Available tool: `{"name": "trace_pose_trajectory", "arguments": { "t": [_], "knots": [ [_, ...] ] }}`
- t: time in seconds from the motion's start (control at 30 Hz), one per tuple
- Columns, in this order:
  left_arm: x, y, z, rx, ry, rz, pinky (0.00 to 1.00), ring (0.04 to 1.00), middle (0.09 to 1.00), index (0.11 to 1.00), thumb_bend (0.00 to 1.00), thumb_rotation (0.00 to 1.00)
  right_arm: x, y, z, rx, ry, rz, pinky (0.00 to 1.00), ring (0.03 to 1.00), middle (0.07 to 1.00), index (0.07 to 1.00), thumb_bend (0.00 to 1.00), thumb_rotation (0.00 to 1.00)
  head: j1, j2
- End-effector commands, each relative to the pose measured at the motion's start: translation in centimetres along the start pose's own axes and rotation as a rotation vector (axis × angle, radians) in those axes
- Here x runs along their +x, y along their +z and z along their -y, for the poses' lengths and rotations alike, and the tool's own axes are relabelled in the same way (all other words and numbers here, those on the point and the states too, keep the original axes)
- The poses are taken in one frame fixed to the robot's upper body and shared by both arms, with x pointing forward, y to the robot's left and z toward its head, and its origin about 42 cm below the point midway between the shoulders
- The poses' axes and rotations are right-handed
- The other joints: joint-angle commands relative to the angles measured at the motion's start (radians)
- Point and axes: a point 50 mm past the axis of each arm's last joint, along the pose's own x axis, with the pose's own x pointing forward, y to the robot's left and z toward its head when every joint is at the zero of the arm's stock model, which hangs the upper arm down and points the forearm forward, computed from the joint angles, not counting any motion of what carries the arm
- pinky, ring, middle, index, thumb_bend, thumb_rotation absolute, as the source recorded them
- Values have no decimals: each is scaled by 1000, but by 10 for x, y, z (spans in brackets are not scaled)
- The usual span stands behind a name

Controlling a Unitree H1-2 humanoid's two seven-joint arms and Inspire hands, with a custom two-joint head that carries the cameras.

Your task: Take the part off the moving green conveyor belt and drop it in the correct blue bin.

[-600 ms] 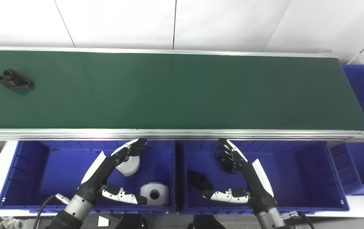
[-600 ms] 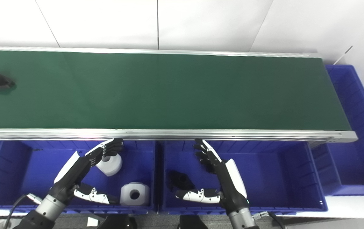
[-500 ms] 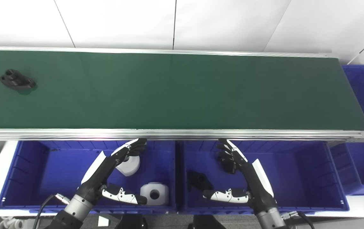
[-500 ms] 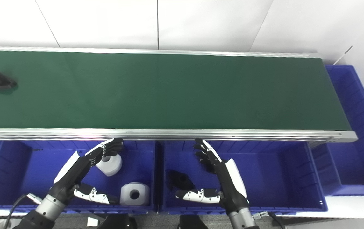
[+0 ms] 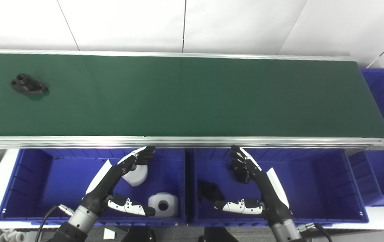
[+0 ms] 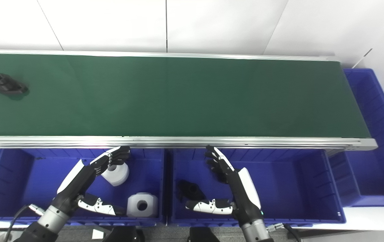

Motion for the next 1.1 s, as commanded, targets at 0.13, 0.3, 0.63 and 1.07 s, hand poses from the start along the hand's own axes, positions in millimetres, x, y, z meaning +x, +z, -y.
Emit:
{"name": "trace_pose_trajectory", "arguments": {
  "t": [0.13,0.3,0.63,1.07],
  "knots": [
    [3,10,-8,18,16,70,805,845,872,868,896,234,1,12,5,-5,-21,59,751,814,861,915,888,239,1,1],
    [2,11,-8,23,20,70,809,844,869,867,898,244,1,10,5,-6,-22,63,748,812,860,914,890,241,1,0],
    [2,11,-8,21,21,70,818,848,871,868,898,242,0,11,5,-5,-21,64,749,813,863,916,888,230,3,-1],
    [8,12,10,12,3,76,812,852,881,869,886,236,-8,0,17,-5,-21,65,752,819,866,921,878,253,245,-71]
  ]
}}
